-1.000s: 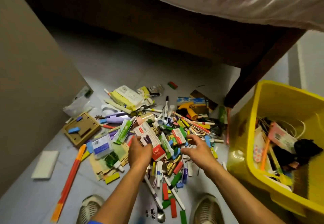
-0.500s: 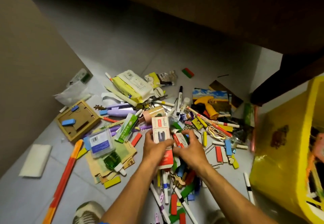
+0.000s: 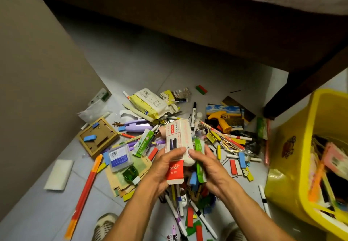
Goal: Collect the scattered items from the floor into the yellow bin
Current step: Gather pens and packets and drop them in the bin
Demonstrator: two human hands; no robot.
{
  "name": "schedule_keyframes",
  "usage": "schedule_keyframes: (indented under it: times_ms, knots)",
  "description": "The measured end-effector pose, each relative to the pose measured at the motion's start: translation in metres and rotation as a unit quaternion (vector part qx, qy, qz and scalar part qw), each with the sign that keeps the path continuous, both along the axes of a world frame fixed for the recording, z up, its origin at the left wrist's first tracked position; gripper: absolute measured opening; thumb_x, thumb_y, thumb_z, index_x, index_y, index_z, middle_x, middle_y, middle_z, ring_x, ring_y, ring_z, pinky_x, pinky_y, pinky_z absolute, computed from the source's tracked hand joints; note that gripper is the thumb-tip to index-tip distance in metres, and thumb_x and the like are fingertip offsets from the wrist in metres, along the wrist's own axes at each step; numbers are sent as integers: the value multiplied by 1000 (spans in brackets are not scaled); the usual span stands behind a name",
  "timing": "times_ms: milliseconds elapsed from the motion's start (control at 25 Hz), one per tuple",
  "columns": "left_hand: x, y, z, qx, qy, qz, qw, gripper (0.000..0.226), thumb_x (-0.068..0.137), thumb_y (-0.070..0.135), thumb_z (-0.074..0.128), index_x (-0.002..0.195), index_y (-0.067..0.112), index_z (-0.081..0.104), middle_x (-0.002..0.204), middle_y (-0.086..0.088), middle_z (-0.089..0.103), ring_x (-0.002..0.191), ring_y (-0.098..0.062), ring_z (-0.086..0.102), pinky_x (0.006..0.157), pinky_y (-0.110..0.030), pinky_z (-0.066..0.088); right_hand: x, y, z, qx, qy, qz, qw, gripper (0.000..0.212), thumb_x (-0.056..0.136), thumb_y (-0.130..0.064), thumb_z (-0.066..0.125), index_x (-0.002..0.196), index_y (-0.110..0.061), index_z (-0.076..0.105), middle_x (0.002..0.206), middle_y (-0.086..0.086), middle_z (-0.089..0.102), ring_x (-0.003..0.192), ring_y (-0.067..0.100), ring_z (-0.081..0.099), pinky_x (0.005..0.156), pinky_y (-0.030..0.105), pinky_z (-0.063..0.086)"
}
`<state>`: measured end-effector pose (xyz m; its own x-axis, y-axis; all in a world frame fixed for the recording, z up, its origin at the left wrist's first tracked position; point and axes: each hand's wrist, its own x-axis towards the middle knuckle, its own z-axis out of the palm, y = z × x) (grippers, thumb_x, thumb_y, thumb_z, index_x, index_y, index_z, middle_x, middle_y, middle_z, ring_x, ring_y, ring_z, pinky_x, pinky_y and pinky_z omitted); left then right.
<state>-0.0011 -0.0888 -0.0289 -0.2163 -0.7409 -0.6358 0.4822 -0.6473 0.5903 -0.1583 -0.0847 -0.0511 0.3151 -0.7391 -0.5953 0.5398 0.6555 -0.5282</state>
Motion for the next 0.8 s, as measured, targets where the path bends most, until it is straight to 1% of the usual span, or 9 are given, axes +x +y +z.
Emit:
schedule_keyframes:
  times_ms: [120, 200, 280, 360, 480, 560, 640, 720, 800]
  knots:
    - [-1, 12, 34, 3, 42, -7, 999, 48, 70, 17, 75, 117, 6, 68, 116, -25, 68, 98, -35, 69, 89, -50, 54, -8, 8, 38, -5, 74, -15, 997, 54, 48, -30, 90, 97, -12, 76, 98, 16, 75, 77, 25, 73, 47, 29, 53]
    - [-8, 21, 56, -4, 74, 1, 997, 38, 72, 19, 72, 108, 7, 74, 115, -24, 69, 93, -32, 71, 78, -44, 60, -19, 15, 67, -6, 75, -21, 997, 34, 49, -31, 86, 79, -15, 80, 89, 14, 75, 66, 20, 70, 43, 25, 48]
    - [-15, 27, 70, -9, 96, 31, 995, 34, 71, 18, 71, 103, 7, 76, 112, -23, 70, 88, -31, 72, 67, -38, 61, -32, 23, 89, -5, 52, -38, 998, 24, 65, -25, 79, 84, -11, 80, 95, 18, 74, 66, 21, 70, 42, 25, 50]
    - [-25, 31, 84, -17, 114, 63, 991, 48, 69, 15, 73, 115, 5, 69, 111, -22, 70, 88, -30, 72, 69, -36, 61, -56, 36, 114, -15, 29, -69, 997, 28, 76, -21, 72, 96, -2, 77, 104, 21, 72, 70, 25, 71, 44, 27, 54]
    - [-49, 34, 106, -51, 156, 59, 985, 71, 62, 17, 80, 128, 7, 57, 107, -17, 71, 89, -28, 70, 76, -34, 58, -109, 62, 147, -15, 37, -167, 985, 33, 74, -21, 72, 97, 2, 76, 99, 21, 72, 74, 27, 71, 50, 28, 58]
    - [-74, 34, 122, -83, 209, 39, 974, 87, 54, 21, 86, 133, 7, 53, 108, -17, 67, 90, -26, 66, 74, -33, 59, -148, 82, 166, -10, 47, -239, 970, 37, 74, -21, 73, 103, 2, 72, 101, 23, 70, 75, 29, 70, 52, 30, 59]
    - [-105, 37, 137, -105, 253, 8, 962, 91, 52, 21, 88, 134, 8, 51, 105, -17, 67, 88, -25, 66, 70, -33, 59, -182, 98, 180, -3, 78, -292, 953, 41, 75, -23, 73, 109, -2, 67, 101, 21, 71, 76, 29, 71, 54, 31, 60]
    - [-146, 47, 154, -108, 260, -46, 959, 87, 52, 19, 88, 131, 9, 53, 101, -16, 70, 87, -25, 68, 68, -33, 59, -215, 111, 192, 1, 104, -343, 934, 38, 82, -23, 71, 116, -6, 64, 107, 20, 71, 90, 31, 72, 64, 35, 61]
    - [-191, 55, 170, -99, 246, -95, 959, 73, 59, 19, 81, 127, 9, 55, 102, -16, 71, 87, -26, 70, 66, -34, 60, -239, 119, 199, -1, 79, -381, 921, 43, 90, -23, 65, 130, -9, 58, 123, 19, 67, 111, 32, 65, 89, 42, 55]
